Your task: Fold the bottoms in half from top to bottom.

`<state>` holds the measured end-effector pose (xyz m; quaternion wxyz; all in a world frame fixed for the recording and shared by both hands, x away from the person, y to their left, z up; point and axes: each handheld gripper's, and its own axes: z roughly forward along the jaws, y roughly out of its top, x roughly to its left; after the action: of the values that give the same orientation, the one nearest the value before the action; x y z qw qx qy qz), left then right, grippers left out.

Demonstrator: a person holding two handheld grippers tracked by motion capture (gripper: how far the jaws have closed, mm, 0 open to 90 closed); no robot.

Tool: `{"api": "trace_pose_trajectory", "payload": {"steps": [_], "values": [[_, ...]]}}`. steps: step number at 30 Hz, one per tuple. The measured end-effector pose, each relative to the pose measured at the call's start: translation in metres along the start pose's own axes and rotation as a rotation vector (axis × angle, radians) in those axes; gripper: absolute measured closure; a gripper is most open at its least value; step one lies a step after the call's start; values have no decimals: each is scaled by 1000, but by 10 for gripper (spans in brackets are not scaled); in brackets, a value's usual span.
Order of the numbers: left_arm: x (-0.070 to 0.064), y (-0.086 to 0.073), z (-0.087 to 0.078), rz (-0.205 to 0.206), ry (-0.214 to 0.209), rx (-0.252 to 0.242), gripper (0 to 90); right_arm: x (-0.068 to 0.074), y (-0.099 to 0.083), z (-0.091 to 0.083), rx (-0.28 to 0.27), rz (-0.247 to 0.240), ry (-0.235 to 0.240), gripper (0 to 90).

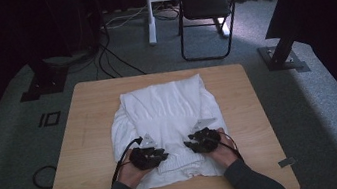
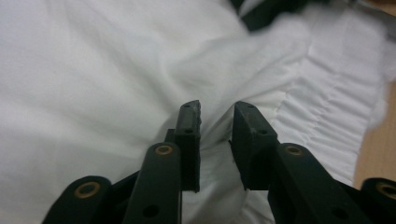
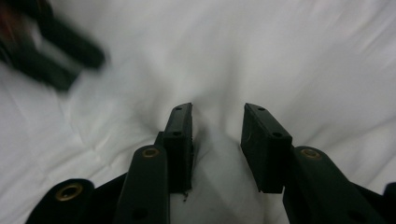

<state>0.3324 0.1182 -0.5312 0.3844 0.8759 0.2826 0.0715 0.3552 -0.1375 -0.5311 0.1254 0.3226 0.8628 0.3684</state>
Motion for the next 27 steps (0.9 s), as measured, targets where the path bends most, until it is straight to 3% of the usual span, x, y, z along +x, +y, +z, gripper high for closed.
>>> {"api": "trace_pose_trajectory", "payload": {"steps": [3,5,8,10,13,17,20,22,27], "values": [[3,-1,-12,5,34,-22,678,3,-16,7,32,2,0,665],[12,0,-22,-7,86,-40,655,1,-18,6,37,21,19,672],[33,5,-35,-66,188,-84,626,0,-12,3,62,-15,23,629],[49,11,-40,-97,241,-111,625,-4,-4,-1,37,-21,-5,577],[68,23,-40,-133,284,-121,606,-22,12,-8,-38,34,-57,543],[80,40,-32,-116,338,-125,572,-53,33,-6,-114,110,-119,514],[90,45,-15,-105,378,-90,564,-67,44,4,-121,117,-144,508],[99,42,3,-110,399,-40,566,-75,49,16,-98,119,-170,507],[109,29,25,-155,368,5,563,-85,42,47,-10,147,-189,493]]}}
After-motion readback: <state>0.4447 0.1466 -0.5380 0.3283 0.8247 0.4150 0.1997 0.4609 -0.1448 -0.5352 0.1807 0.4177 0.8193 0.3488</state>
